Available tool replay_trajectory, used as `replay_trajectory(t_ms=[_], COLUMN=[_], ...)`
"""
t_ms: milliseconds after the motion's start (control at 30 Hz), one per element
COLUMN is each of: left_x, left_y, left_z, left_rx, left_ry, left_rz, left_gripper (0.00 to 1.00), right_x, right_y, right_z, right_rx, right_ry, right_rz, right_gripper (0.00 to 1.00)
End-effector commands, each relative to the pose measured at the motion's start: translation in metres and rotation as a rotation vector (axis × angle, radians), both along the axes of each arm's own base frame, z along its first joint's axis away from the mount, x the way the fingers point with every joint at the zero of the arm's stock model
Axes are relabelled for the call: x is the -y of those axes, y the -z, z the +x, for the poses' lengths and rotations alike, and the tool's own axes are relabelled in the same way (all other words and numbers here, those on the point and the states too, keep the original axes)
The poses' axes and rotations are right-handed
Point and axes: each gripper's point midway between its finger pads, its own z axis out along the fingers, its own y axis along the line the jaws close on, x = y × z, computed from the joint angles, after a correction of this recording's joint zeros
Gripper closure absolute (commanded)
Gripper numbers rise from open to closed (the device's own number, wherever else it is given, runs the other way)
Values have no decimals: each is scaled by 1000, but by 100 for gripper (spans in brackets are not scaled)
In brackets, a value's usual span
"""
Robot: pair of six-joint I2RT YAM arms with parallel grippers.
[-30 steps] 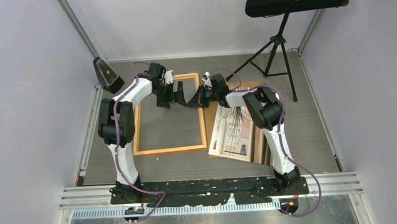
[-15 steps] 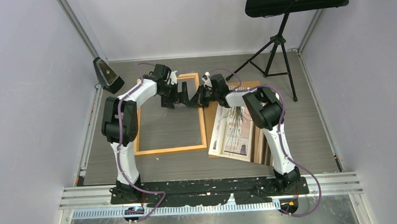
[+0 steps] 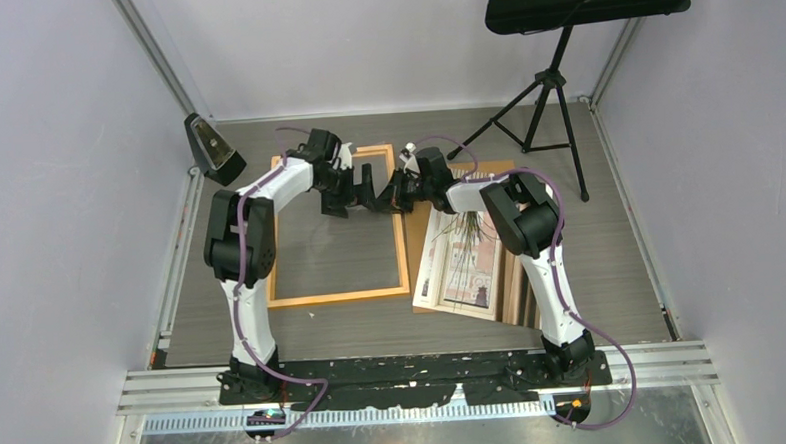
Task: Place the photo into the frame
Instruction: Place the photo frame item in the photo frame.
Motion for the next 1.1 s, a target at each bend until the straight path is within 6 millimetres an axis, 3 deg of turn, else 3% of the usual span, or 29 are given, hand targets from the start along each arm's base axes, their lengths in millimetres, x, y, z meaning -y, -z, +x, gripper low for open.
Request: replay_trajectory(t_ms=[0,200,600,1067], left_x=[8,7,6,7], left_y=[7,9,11,15], left_z=[2,0,-1,-2], left_rx=[-1,-5,-6,-18], left_ry=[4,2,0,0], left_rz=[-15,-14,-10,-15], left_gripper=[0,1,1,1], right_x=[-6,-7,-2,13], right_y=[-6,-9,-16,-30], right_z=[-6,-5,-1,9], right_rx=[28,33,60,120], right_ry=[-26,-30,-33,-26], right_rz=[-8,-10,-43,-100], right_gripper=[94,92,65,55])
